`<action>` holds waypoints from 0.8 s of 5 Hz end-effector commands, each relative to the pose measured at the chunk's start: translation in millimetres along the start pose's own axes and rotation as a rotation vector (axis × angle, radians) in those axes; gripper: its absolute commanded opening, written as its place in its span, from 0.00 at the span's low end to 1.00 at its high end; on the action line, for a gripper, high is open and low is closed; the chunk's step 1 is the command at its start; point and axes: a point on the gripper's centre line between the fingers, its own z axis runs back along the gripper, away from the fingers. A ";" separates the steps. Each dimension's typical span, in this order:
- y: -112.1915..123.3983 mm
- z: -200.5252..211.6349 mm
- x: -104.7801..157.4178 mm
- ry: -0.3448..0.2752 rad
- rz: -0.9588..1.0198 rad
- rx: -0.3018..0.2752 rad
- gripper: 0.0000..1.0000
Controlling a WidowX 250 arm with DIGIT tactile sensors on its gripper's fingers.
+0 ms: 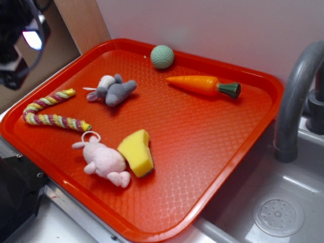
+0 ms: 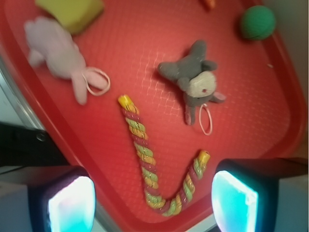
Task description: Grab the multicolored rope.
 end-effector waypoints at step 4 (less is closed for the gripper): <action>-17.0 -115.2 0.8 0.015 -0.074 -0.073 1.00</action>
